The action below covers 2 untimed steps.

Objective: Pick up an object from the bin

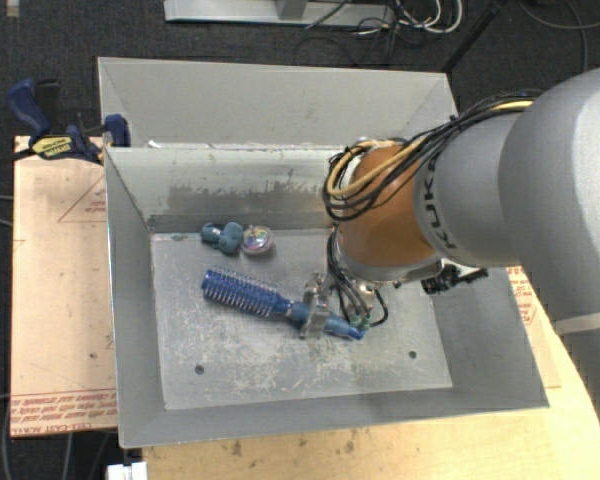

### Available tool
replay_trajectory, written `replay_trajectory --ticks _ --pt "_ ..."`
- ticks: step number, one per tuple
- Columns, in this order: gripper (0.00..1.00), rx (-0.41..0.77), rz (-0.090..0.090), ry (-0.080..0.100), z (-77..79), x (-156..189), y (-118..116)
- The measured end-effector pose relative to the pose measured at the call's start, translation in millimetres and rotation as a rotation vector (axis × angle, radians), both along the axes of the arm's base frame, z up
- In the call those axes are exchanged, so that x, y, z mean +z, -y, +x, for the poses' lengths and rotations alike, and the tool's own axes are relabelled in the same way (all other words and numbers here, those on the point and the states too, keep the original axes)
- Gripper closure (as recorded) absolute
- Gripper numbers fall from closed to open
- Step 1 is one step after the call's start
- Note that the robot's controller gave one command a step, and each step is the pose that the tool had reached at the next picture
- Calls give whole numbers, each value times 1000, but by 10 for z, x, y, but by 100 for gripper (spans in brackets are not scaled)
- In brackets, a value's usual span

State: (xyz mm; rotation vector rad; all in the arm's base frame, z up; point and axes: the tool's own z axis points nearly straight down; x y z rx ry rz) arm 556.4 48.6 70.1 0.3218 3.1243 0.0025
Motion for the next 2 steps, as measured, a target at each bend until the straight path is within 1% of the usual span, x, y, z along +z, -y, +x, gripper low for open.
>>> replay_trajectory --ticks 1,2 --pt "100 33 -1 10 441 1282 209" --pt "100 301 -3 4 276 1899 467"
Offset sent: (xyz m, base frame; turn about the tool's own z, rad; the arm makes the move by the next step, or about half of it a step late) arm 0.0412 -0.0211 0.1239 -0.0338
